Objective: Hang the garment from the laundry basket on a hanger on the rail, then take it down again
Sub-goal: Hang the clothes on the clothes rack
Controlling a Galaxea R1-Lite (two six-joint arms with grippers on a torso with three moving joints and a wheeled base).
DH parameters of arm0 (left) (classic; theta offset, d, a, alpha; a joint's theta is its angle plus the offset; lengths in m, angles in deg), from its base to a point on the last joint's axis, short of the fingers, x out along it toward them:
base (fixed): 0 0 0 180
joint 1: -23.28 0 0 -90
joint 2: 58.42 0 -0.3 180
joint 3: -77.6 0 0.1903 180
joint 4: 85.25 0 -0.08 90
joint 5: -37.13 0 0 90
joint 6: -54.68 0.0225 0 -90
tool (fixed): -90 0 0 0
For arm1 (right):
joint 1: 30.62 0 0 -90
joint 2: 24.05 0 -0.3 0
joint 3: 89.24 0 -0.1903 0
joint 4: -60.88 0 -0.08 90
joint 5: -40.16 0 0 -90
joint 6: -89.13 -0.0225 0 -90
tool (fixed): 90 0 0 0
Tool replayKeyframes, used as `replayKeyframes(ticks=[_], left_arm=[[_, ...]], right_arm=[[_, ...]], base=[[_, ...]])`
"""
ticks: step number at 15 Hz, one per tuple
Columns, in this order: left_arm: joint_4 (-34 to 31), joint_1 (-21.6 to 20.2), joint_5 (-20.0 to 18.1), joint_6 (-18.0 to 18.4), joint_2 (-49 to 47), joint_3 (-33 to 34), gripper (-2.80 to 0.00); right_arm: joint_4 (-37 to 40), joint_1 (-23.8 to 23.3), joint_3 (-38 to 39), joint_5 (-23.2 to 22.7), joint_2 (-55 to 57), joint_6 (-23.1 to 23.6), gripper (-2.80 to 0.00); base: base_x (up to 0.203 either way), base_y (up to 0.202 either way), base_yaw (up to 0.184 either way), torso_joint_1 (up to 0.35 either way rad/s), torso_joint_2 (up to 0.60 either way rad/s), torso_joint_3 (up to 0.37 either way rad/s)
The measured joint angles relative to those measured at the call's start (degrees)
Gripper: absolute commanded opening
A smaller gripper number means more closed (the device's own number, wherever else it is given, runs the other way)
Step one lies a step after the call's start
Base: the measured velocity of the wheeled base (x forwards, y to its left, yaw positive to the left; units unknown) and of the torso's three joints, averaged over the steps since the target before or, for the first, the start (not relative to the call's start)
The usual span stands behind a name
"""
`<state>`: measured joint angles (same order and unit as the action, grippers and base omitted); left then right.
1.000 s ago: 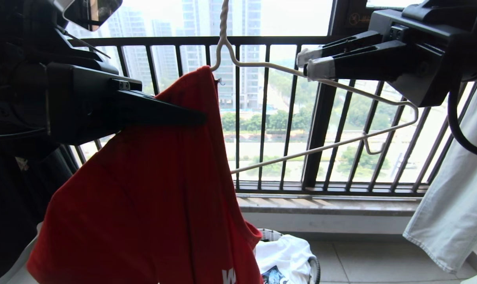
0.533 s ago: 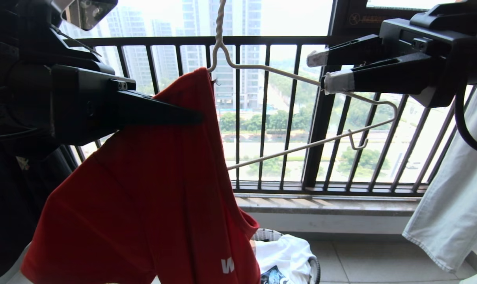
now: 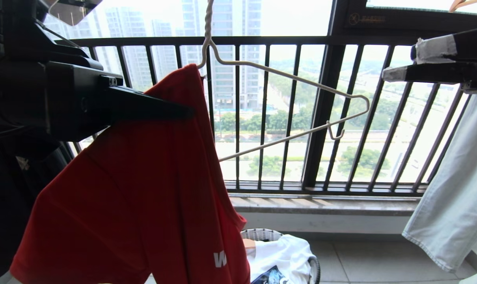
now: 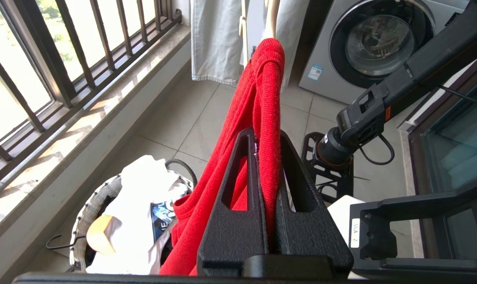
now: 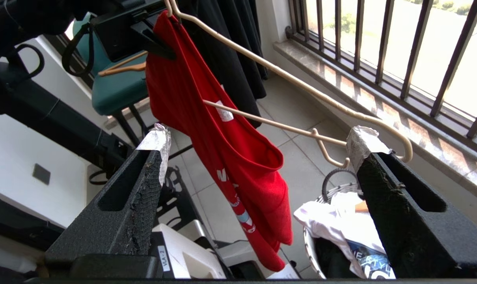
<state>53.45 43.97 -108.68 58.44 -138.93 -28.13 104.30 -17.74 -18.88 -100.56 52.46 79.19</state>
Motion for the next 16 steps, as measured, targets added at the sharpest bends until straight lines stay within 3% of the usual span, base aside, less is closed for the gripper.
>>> replayKeyframes(ticks=[6, 11, 13, 16], left_arm=[[0.0, 0.04, -0.09, -0.46, 1.33, -0.46, -2.8], [0.03, 0.06, -0.17, -0.57, 2.92, -0.63, -2.8], [0.0, 0.15, -0.25, -0.59, 3.22, -1.51, -2.8], [-0.01, 0.15, -0.3, -0.57, 2.4, -3.93, -2.8]], right_arm=[[2.39, 0.14, 19.17, 0.13, -7.78, -0.74, -2.8], [-0.4, 0.94, 27.45, -2.53, 0.52, -1.69, -2.8], [-5.2, 1.14, 29.45, -4.12, 5.29, -4.36, -2.8], [-15.47, 3.47, 30.27, -5.23, 12.09, -13.18, -2.8]], base=[[0.0, 0.0, 0.0, 0.0, 0.0, 0.0], [0.0, 0.0, 0.0, 0.0, 0.0, 0.0], [0.0, 0.0, 0.0, 0.0, 0.0, 0.0], [0.0, 0.0, 0.0, 0.0, 0.0, 0.0]])
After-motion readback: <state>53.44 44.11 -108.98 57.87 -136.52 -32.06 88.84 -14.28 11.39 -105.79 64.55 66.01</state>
